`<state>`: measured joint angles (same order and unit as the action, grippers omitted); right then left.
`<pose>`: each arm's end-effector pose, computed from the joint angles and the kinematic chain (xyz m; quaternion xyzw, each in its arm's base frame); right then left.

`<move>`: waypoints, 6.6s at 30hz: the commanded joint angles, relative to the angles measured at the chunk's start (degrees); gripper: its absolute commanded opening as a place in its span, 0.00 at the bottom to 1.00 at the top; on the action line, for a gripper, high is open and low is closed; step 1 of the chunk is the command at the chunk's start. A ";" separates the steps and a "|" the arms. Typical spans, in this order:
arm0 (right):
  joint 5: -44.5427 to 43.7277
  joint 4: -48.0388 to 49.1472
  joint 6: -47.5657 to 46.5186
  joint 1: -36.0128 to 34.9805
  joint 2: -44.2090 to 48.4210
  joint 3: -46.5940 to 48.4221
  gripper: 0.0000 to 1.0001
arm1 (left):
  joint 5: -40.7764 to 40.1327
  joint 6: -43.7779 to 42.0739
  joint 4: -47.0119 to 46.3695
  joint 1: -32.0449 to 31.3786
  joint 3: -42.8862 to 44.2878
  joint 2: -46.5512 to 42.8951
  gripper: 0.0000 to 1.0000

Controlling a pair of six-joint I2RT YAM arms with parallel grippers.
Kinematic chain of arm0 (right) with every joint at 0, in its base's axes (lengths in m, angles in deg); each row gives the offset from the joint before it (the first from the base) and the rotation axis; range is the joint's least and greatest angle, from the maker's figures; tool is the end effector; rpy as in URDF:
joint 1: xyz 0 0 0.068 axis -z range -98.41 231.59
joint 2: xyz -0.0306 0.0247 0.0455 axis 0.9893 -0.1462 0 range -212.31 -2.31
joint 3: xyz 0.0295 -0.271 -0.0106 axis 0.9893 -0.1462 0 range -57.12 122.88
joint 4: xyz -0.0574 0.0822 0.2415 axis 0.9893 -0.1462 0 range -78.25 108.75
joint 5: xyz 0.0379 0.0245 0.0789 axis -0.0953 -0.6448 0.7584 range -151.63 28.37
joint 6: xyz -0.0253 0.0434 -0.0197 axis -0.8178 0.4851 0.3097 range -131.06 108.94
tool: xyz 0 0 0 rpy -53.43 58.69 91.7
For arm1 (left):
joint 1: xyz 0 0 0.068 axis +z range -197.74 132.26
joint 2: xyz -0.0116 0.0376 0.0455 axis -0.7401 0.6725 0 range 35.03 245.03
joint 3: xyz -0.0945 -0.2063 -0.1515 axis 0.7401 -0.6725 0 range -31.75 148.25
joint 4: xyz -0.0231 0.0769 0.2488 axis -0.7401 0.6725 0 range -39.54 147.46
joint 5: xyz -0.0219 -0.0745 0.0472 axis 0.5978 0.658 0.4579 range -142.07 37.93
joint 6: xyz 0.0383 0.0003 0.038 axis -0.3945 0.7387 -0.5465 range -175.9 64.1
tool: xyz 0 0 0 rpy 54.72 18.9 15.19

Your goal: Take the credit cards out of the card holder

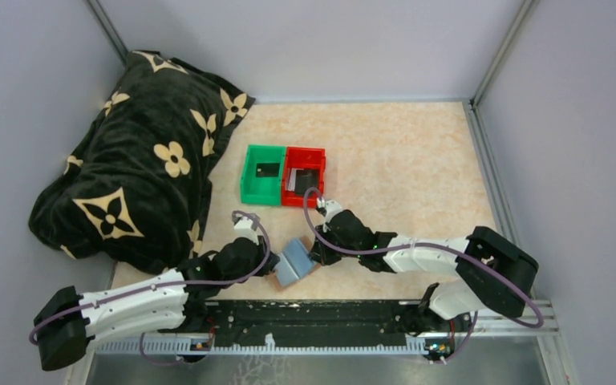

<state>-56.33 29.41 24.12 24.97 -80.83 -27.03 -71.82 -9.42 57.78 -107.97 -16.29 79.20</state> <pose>0.1411 0.2201 0.1616 -0.1869 0.8775 0.3447 0.2761 0.0905 -0.1341 0.1693 0.0278 0.8809 -0.2676 0.3895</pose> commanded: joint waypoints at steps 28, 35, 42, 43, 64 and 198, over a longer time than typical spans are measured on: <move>-19.50 -19.94 -10.07 -10.92 4.39 15.69 0.00 | -1.43 1.90 4.18 0.11 -3.02 -8.33 0.26; -30.77 -25.11 -9.07 -12.85 0.72 19.17 0.00 | -2.35 1.81 4.01 0.11 -2.77 -7.88 0.26; -37.46 -29.63 -5.47 -10.97 0.51 19.29 0.00 | -4.16 0.49 2.10 0.12 -2.44 -6.94 0.26; -36.40 -29.18 -4.34 -9.98 0.74 18.30 0.00 | -4.24 -0.13 1.57 0.11 -2.19 -6.29 0.26; -15.79 -14.82 4.14 3.85 5.18 3.05 0.00 | 7.19 -8.67 -28.91 0.11 13.58 29.14 0.23; -5.15 0.93 -0.49 5.28 -8.20 0.11 0.00 | 8.36 -1.92 -28.64 0.20 11.73 29.76 0.46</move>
<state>-62.65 31.86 23.13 30.39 -88.29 -25.28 -64.28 -10.08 35.81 -107.86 -9.29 108.40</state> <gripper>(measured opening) 0.005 0.453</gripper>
